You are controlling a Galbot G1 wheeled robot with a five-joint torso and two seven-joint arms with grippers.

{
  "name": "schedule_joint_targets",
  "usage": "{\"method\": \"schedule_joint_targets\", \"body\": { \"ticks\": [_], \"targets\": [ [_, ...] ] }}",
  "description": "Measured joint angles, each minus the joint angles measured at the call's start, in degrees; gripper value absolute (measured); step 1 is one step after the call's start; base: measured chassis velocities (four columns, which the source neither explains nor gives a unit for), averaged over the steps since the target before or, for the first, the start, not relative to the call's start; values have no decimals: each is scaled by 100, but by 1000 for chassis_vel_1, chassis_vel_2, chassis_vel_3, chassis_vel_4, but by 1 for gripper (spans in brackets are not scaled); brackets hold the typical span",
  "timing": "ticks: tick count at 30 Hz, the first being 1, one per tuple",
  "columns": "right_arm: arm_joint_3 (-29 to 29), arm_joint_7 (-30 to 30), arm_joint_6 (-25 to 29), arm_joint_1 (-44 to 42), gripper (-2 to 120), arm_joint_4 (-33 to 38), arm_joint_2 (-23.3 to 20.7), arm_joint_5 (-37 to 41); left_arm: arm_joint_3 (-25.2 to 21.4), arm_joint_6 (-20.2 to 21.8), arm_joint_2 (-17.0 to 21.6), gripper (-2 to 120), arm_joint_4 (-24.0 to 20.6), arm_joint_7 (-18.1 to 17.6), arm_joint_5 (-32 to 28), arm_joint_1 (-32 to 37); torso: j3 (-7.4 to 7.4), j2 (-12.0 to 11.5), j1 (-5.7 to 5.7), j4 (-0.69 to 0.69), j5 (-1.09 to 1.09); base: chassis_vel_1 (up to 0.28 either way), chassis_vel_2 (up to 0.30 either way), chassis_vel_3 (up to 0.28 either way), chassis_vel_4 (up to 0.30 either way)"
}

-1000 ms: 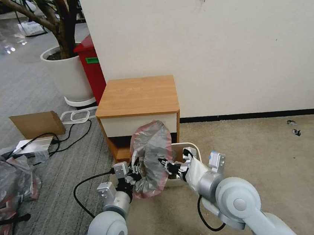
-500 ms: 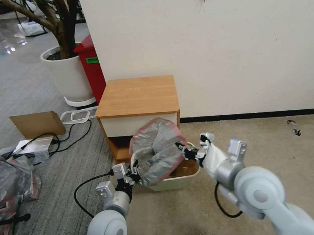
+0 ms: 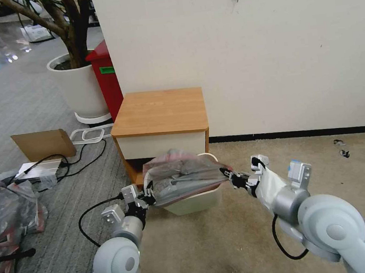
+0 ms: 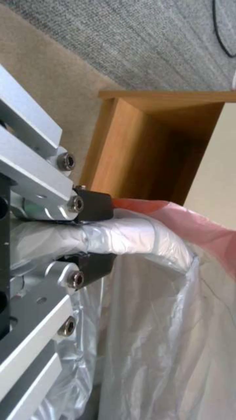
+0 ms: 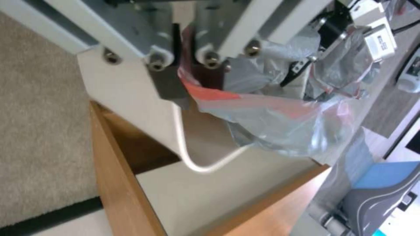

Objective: Pick up the garbage bag from the table and place it over the trash can.

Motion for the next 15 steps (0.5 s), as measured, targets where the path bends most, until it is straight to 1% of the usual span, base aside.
{"method": "schedule_joint_targets", "body": {
  "ticks": [1,2,3,4,6,7,8,9,10,11,13,15],
  "targets": [
    [3,-32,-42,-2,10,38,0,-17,17,3,0,8,0,-1,4,0,0,0,0,0,0,0,0,0,0],
    [3,-32,-42,-2,10,38,0,-17,17,3,0,8,0,-1,4,0,0,0,0,0,0,0,0,0,0],
    [9,-78,-80,-1,14,90,-11,-77,35,7,-1,8,-1,-1,9,0,0,0,0,0,0,0,0,0,0],
    [18,-161,-129,-1,20,149,-41,-212,50,10,0,8,-1,-2,16,-2,0,0,0,0,0,0,0,0,0],
    [86,-500,-236,-52,28,234,-133,-690,77,16,1,8,-1,-2,24,-7,0,0,0,1,0,0,0,0,0],
    [128,-770,-262,-100,34,262,-188,-1131,85,18,2,8,-1,-2,26,-13,0,0,0,0,0,0,0,0,0],
    [128,-770,-262,-100,34,262,-188,-1131,85,18,2,8,-1,-2,26,-13,0,0,0,0,0,0,0,0,0],
    [168,-1101,-251,-142,37,284,-246,-1612,94,21,4,8,-1,-2,27,-17,0,0,0,-1,0,0,0,0,0],
    [204,-1532,-205,-167,43,304,-314,-2135,100,22,9,8,-3,-2,33,-19,0,0,0,-1,-1,0,0,0,0],
    [204,-1532,-205,-167,43,304,-314,-2135,100,22,9,8,-3,-2,33,-19,0,0,0,-1,-1,0,0,0,0],
    [159,-2097,-83,-67,51,313,-383,-2774,111,23,23,8,-13,-2,85,-16,0,0,0,-1,0,0,0,0,0],
    [14,-2395,85,147,60,221,-399,-3133,118,23,36,8,-25,-2,144,5,0,0,0,1,0,0,0,0,0]
  ]
}}
